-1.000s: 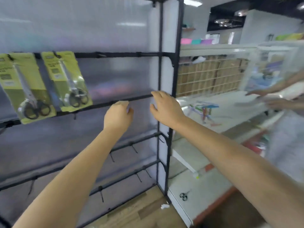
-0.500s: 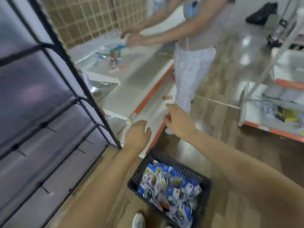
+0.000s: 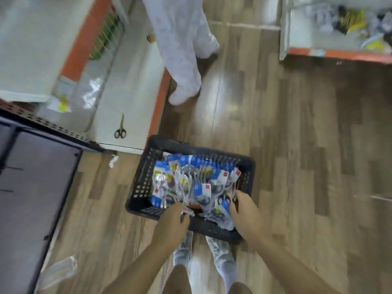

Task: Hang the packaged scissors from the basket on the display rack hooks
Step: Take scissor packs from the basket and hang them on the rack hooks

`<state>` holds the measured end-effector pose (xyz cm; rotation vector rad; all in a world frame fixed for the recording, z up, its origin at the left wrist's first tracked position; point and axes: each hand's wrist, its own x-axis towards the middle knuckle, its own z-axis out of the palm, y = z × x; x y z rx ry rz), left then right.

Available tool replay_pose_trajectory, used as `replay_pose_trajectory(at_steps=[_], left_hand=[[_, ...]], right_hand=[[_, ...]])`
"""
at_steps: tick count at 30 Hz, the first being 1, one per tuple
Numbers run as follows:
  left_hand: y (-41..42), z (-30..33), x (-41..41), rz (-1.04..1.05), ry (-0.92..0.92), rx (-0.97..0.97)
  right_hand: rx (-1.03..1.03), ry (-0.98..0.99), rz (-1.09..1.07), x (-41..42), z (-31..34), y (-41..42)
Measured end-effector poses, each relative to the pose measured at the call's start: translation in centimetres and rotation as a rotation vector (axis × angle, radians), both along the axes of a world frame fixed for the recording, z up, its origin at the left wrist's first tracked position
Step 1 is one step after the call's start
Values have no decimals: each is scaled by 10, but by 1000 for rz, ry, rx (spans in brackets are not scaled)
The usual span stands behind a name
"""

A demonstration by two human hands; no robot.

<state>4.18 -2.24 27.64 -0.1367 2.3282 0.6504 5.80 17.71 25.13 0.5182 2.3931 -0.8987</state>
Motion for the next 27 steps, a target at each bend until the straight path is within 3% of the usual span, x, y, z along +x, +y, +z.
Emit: replay_pose_trajectory(at_steps=[8,16,23,27], left_hand=[[1,-178,9,40,-193,-15],[15,-334,-18,253,-283,133],[21,-416,-38,369,-349,216],[24,-425,-26,337,-298,273]], right_hand=[[-67,-101,-162,23,-164,-6],[-116,101,-362,-23,-304,-20],[-9,177,-671,-52,-359,-26],[-137,255,-804,-55,-376,-25]])
